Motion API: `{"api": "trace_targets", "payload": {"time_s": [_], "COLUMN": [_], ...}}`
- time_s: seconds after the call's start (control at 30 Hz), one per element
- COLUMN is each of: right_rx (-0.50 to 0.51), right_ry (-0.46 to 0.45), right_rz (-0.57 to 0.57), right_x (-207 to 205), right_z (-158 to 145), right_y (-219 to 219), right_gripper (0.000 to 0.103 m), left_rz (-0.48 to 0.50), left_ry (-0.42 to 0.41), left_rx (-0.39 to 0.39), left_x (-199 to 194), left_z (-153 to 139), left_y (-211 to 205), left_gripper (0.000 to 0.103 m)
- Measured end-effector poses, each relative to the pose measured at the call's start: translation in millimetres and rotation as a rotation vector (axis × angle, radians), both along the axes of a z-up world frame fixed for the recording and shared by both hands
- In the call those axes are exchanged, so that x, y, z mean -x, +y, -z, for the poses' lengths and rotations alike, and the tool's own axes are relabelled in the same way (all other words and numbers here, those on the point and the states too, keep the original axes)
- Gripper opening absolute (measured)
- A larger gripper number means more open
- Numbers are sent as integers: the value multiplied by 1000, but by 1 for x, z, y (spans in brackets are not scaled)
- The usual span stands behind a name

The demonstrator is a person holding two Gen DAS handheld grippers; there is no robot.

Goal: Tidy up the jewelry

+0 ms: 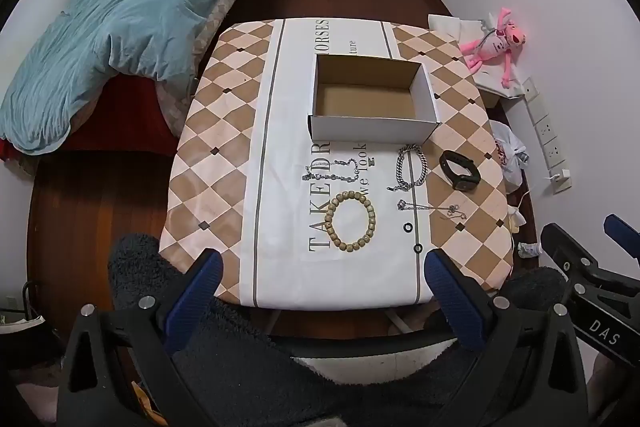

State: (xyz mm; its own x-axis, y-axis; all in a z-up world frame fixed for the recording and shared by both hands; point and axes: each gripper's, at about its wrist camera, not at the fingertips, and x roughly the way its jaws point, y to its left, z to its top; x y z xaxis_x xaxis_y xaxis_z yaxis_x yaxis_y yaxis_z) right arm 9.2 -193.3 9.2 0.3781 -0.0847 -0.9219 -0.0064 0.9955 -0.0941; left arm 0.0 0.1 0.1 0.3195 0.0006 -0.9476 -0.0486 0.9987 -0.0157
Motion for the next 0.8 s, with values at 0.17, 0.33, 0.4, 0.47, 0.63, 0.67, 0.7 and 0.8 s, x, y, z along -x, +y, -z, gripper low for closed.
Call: {"api": "trace_targets", "payload": {"time_s": [0.17,0.33,0.4,0.47,0.63,0.67,0.7,0.8], "right_rx": [0,4,5,8,7,8,8,9], "right_ry": [-1,1,2,1,-2,-1,1,2], "right_rz": [1,0,0,0,0,-1,-1,0], "right_x": [0,0,0,-1,-1,-1,-1,-1], "right_z": [0,-1,-3,-4,-1,-1,-1,-1], "right_y": [-1,0,1,1,-4,-4,-4,-4], "right_gripper": [103,103,103,103,103,103,103,103], "left_rz": [2,2,1,1,1,1,1,0], "left_ry": [0,-2,-1,-2,-1,-1,-1,-2], "left_rx": [2,0,1,-1,1,1,0,2], "left_x": [0,0,0,0,0,0,0,0], "left_z": [0,0,0,0,0,0,0,0], "left_y": [0,0,0,0,0,0,0,0], "left_gripper": [103,103,103,103,103,103,103,103]}}
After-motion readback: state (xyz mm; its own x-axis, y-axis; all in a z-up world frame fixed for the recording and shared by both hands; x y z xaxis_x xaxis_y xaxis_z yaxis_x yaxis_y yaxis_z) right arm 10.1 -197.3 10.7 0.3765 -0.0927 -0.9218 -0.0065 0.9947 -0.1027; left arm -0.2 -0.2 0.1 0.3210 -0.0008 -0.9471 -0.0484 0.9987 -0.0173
